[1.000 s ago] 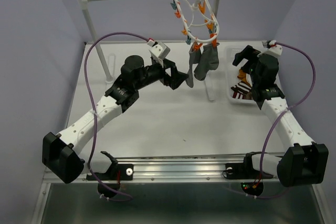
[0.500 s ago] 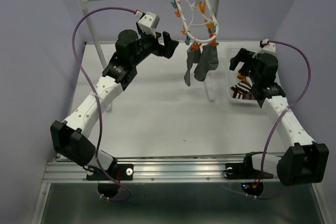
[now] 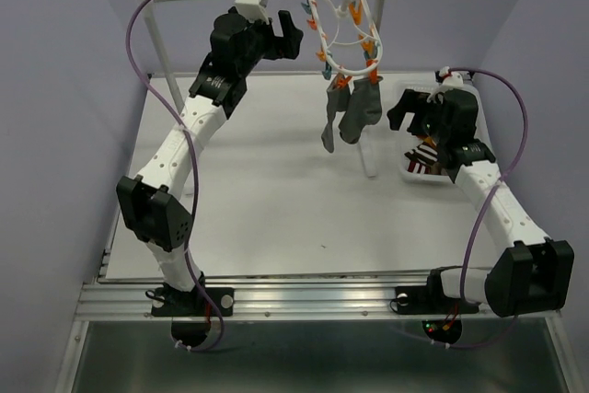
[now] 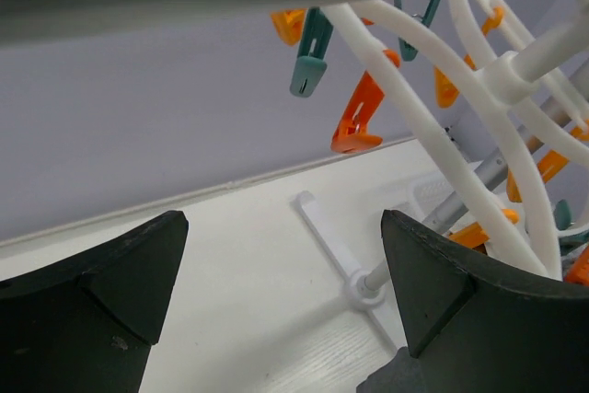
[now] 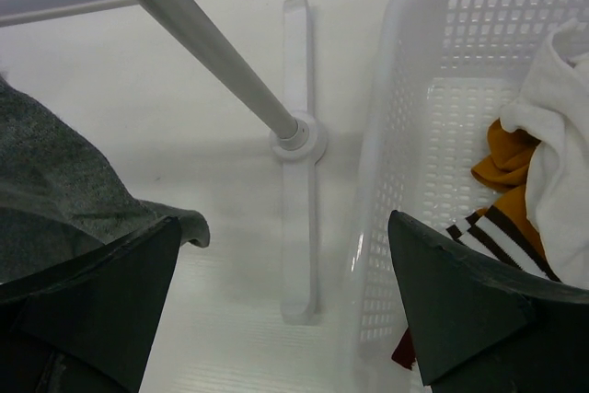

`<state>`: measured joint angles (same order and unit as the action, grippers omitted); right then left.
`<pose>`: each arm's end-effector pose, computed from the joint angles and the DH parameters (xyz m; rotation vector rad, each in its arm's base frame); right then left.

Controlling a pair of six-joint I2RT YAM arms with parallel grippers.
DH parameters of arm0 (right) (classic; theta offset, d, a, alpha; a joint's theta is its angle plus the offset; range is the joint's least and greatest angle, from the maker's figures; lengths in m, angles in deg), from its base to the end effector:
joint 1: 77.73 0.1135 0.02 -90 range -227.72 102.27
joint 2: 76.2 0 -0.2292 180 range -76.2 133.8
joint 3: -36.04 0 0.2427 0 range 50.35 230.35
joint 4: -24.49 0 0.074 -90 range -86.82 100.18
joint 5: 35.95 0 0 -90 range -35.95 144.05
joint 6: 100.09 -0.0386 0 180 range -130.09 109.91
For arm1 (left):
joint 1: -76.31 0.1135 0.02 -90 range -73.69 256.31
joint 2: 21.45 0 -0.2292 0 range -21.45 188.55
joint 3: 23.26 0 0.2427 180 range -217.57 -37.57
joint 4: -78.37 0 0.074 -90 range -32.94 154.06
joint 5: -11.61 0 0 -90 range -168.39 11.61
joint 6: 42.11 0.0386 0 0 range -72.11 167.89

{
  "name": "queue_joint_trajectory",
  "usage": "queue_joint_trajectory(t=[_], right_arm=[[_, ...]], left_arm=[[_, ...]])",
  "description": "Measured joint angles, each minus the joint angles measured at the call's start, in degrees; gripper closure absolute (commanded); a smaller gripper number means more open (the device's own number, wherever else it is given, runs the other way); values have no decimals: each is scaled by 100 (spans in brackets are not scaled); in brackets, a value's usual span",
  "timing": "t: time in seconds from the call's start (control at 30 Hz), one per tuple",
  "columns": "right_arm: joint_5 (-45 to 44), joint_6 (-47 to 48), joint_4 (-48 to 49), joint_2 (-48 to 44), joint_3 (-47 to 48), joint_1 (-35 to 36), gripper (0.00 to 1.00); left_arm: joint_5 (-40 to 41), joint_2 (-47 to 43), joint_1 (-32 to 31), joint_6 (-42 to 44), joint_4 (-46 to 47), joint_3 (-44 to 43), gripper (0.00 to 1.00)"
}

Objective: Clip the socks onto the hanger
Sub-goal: Clamp the sock onto the hanger.

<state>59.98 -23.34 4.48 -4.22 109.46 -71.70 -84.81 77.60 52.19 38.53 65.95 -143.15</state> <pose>0.2962 0.0353 0.3018 0.0491 1.9057 0.3266 0.3579 -0.1650 0.4426 0.2788 1.4214 -0.5601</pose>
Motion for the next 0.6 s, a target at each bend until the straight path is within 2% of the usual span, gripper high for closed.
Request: queue_joint_trajectory(t=[0.23,0.6], right_arm=[[-11,-2,-22,-214,0,0,0],[-9,-4,-31,-227,0,0,0]], left_arm=[[31,164,0,-105,-90,11,1],[-748,315,-7,-332,160,173,1]])
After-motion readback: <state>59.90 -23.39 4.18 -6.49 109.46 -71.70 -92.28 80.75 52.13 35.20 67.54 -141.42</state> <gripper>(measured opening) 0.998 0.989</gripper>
